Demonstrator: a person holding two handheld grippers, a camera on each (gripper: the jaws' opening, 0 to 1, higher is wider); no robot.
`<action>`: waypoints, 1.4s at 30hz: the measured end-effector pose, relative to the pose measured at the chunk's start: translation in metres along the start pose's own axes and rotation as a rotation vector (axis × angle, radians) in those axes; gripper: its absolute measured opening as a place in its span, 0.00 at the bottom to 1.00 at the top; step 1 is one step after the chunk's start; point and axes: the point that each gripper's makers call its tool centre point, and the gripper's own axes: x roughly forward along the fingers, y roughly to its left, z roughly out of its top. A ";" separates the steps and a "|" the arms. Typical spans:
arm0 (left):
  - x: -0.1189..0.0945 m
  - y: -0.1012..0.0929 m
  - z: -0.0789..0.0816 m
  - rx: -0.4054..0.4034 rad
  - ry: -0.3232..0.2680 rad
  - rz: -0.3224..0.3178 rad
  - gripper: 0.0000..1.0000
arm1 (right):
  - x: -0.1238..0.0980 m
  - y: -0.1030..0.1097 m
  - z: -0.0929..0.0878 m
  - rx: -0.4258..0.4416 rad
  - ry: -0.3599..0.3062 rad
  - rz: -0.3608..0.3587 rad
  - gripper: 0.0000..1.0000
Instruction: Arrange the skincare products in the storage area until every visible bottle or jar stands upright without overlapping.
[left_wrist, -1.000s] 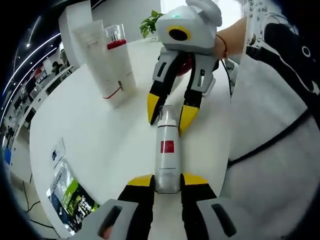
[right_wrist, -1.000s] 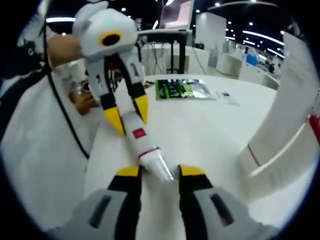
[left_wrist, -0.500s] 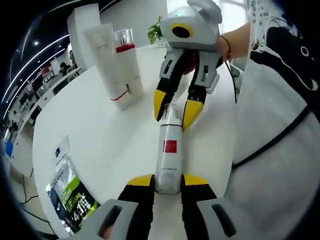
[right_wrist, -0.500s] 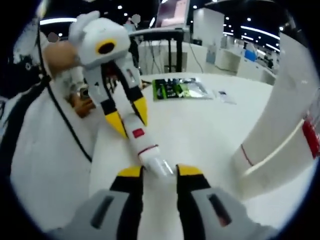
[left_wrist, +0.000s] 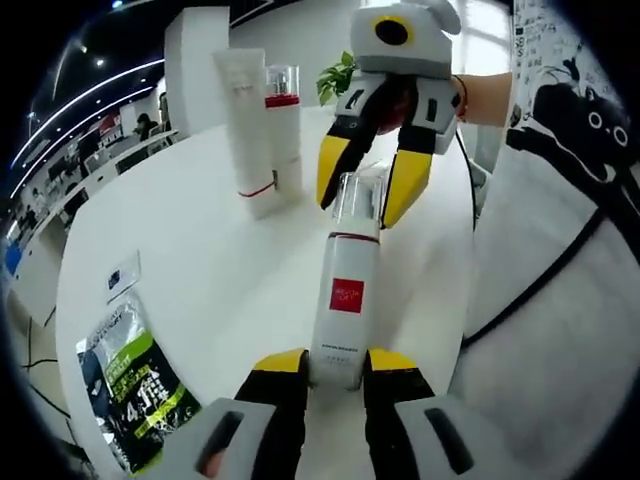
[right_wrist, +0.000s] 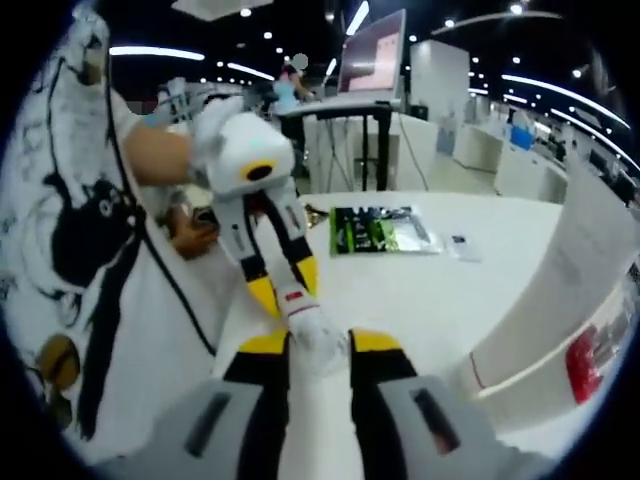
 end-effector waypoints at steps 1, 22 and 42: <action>0.000 0.000 -0.001 -0.003 -0.004 0.000 0.20 | 0.000 0.001 0.007 0.001 -0.026 0.009 0.20; 0.003 -0.001 0.001 -0.012 -0.101 0.045 0.19 | 0.018 0.017 0.067 -0.127 -0.145 0.060 0.18; 0.006 0.000 0.004 -0.106 -0.166 0.117 0.21 | 0.033 0.035 0.078 -0.282 -0.194 0.083 0.18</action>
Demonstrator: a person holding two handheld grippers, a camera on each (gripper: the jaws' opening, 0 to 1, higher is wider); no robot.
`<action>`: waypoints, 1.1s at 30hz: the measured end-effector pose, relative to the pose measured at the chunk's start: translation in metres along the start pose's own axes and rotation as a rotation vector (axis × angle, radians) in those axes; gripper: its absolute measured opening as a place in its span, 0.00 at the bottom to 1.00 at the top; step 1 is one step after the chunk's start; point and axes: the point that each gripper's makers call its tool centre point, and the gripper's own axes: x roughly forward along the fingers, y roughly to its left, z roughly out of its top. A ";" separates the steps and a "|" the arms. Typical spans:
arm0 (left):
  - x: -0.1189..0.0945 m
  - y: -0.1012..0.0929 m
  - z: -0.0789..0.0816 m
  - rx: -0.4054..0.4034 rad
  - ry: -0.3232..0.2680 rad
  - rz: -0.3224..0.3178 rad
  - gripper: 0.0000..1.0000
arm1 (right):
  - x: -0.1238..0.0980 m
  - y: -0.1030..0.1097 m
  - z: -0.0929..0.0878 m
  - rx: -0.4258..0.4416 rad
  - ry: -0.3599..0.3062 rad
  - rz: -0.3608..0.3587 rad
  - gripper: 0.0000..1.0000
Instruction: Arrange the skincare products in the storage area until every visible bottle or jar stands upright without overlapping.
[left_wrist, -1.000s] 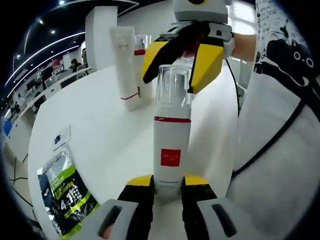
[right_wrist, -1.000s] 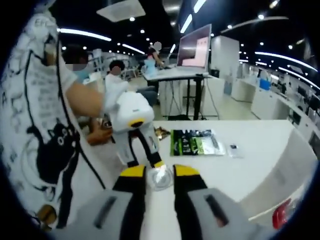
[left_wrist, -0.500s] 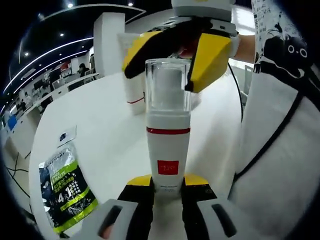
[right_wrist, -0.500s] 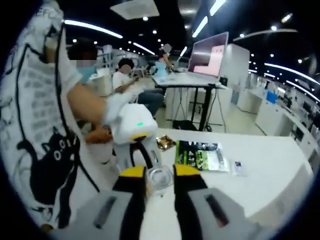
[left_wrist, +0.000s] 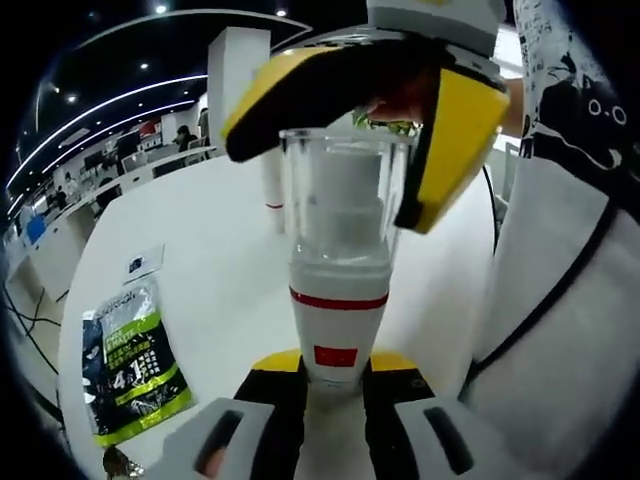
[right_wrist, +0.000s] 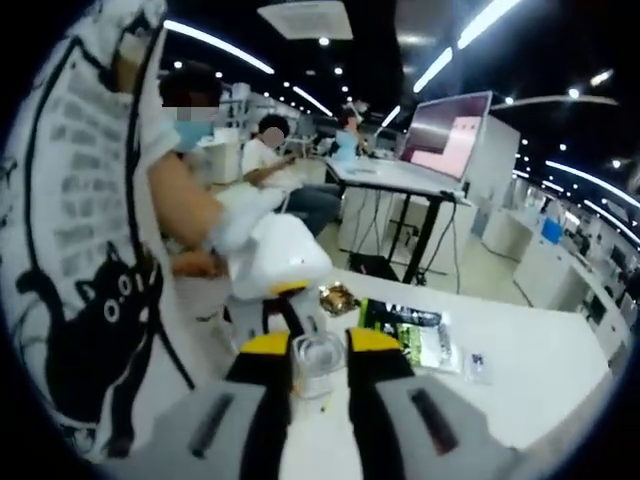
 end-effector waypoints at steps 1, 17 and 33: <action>0.000 0.000 0.000 -0.013 -0.003 0.002 0.21 | 0.000 0.000 0.001 -0.013 -0.005 0.000 0.18; -0.017 0.001 0.004 -0.051 -0.044 0.012 0.19 | 0.000 0.002 0.002 -0.011 -0.027 0.011 0.18; -0.003 0.012 0.014 -0.080 -0.104 0.120 0.18 | -0.050 -0.029 -0.019 0.316 -0.162 -0.316 0.29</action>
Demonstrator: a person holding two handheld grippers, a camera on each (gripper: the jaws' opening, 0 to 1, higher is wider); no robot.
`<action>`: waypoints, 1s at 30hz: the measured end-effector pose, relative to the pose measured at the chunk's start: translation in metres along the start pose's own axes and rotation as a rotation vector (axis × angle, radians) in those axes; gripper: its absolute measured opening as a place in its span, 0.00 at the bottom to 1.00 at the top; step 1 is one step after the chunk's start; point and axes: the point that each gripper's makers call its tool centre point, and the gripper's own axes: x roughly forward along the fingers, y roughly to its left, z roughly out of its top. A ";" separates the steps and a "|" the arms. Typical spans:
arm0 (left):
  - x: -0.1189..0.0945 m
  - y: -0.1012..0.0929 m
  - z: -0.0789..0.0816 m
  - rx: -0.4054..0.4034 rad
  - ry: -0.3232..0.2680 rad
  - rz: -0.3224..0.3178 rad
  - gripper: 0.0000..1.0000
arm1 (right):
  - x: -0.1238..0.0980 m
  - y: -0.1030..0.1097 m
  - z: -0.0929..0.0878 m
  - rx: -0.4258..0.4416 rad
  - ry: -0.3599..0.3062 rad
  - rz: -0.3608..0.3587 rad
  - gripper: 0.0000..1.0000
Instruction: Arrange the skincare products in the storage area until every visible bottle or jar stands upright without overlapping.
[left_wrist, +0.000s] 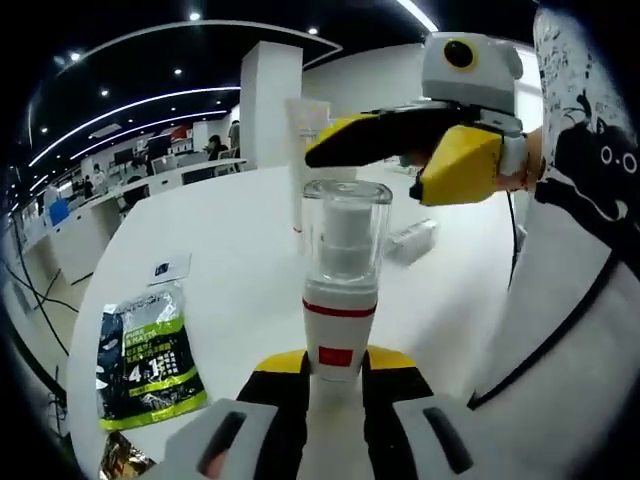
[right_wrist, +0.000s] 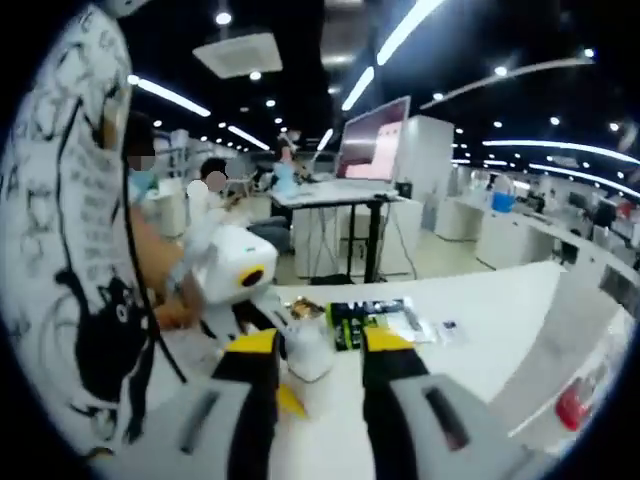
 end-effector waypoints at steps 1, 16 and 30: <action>0.002 0.001 0.003 -0.007 -0.008 0.023 0.18 | -0.003 -0.005 -0.003 0.019 -0.001 -0.033 0.29; 0.020 0.002 0.021 -0.092 -0.026 0.197 0.18 | 0.024 -0.006 -0.037 0.053 0.067 -0.128 0.23; 0.017 -0.019 0.017 0.011 -0.006 0.106 0.20 | 0.009 -0.006 -0.042 0.099 0.076 -0.088 0.17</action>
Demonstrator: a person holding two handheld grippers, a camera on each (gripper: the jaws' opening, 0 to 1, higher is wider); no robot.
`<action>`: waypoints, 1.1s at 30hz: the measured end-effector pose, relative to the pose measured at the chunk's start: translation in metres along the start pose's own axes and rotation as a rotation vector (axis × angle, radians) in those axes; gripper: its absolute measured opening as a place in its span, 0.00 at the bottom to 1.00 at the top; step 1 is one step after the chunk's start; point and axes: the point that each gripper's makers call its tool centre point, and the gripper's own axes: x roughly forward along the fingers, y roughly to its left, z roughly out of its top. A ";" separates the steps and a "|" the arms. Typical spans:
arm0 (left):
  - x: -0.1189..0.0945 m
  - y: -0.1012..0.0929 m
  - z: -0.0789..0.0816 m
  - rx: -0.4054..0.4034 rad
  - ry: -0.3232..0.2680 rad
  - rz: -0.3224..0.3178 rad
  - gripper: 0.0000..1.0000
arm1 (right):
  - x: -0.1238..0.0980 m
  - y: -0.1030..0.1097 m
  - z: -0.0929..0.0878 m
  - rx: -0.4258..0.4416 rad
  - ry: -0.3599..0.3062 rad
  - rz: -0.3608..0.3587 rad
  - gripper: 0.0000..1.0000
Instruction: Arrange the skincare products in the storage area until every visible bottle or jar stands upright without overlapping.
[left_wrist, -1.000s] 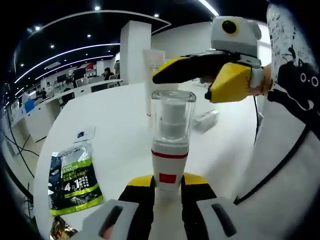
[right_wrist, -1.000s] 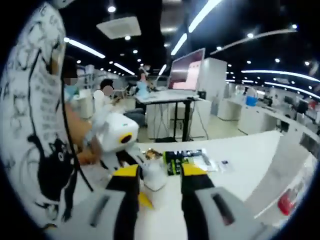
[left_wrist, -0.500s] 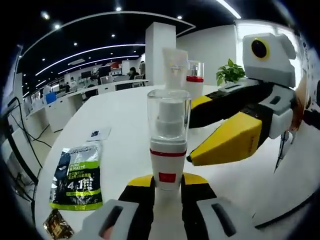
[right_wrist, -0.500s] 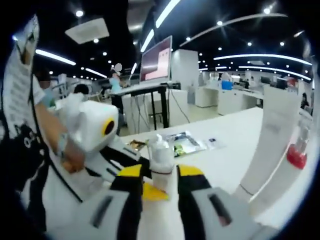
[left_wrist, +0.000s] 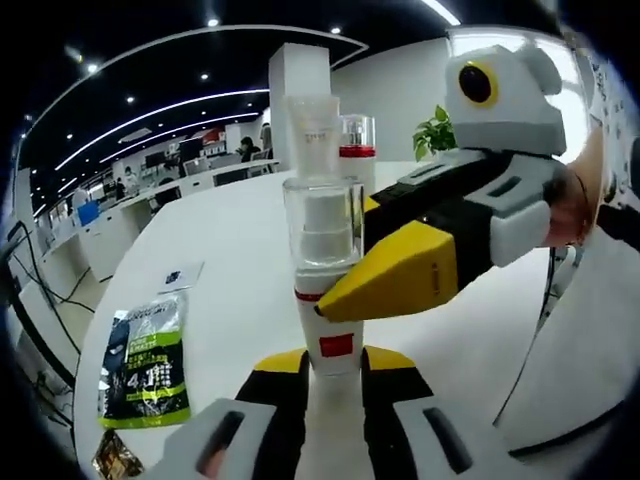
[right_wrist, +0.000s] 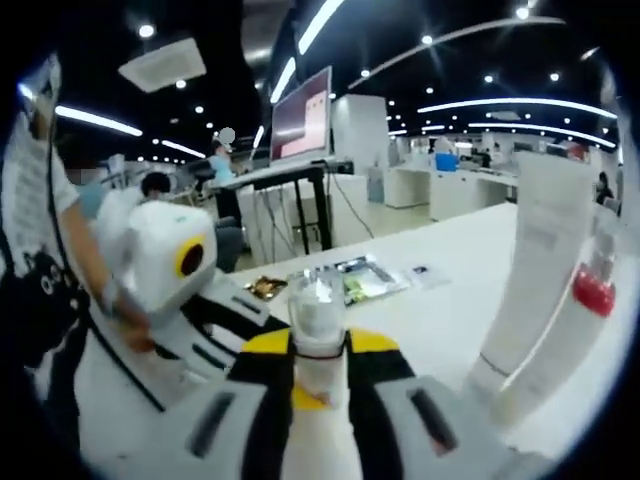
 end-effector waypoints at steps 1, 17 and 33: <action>0.000 -0.001 0.001 0.004 -0.003 -0.014 0.20 | -0.001 0.001 -0.001 -0.007 0.010 0.015 0.17; -0.003 -0.011 0.006 0.076 -0.004 -0.177 0.22 | -0.004 0.012 -0.007 -0.108 0.128 0.212 0.17; 0.016 -0.013 0.018 0.055 -0.046 -0.127 0.22 | -0.020 -0.009 -0.011 -0.050 0.130 0.092 0.22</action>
